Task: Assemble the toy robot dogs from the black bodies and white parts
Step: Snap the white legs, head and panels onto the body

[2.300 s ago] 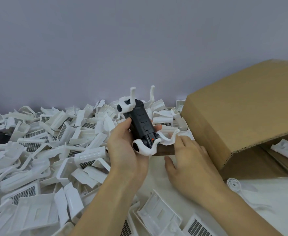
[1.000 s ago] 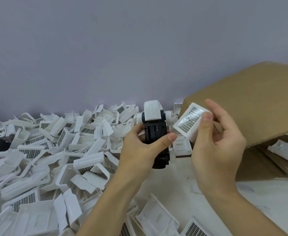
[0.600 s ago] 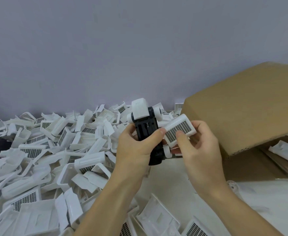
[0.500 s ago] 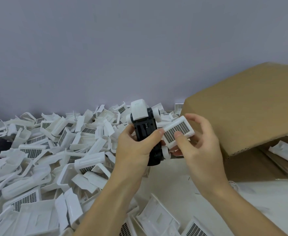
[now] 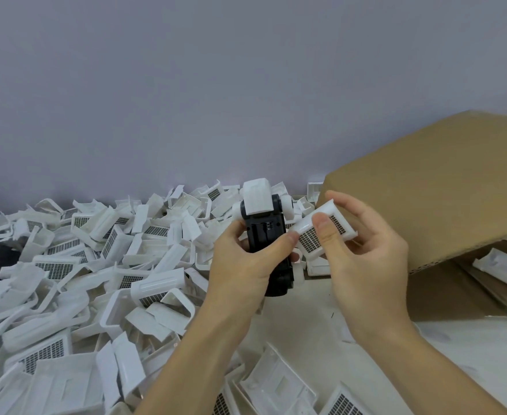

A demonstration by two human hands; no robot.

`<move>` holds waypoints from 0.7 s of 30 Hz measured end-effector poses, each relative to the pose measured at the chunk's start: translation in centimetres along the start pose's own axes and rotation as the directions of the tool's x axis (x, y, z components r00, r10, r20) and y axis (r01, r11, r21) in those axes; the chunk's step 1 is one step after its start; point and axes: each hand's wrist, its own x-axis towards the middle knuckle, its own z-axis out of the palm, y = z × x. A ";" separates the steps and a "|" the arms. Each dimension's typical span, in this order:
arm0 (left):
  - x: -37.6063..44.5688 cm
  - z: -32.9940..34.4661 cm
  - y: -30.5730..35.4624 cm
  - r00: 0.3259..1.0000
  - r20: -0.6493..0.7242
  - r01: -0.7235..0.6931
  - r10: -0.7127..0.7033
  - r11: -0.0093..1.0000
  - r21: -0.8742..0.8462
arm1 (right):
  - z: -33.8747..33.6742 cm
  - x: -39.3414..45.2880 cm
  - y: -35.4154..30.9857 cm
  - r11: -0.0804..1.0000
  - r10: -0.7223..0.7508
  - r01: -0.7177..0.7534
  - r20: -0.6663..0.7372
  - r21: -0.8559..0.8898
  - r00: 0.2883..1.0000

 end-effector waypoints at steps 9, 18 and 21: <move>0.0 -0.1 0.0 1.000 0.010 0.018 -0.018 1.000 -0.024 | -0.2 0.4 0.2 0.955 0.202 -0.224 0.128 0.194 0.971; 0.1 -0.2 -0.1 0.999 0.003 0.032 -0.032 0.999 -0.032 | 0.0 0.2 -0.1 0.978 0.170 -0.182 0.112 0.101 0.979; 0.1 -0.1 -0.1 1.000 -0.001 0.029 -0.029 0.999 -0.042 | 0.0 0.2 0.1 0.982 0.176 -0.181 0.083 0.051 0.981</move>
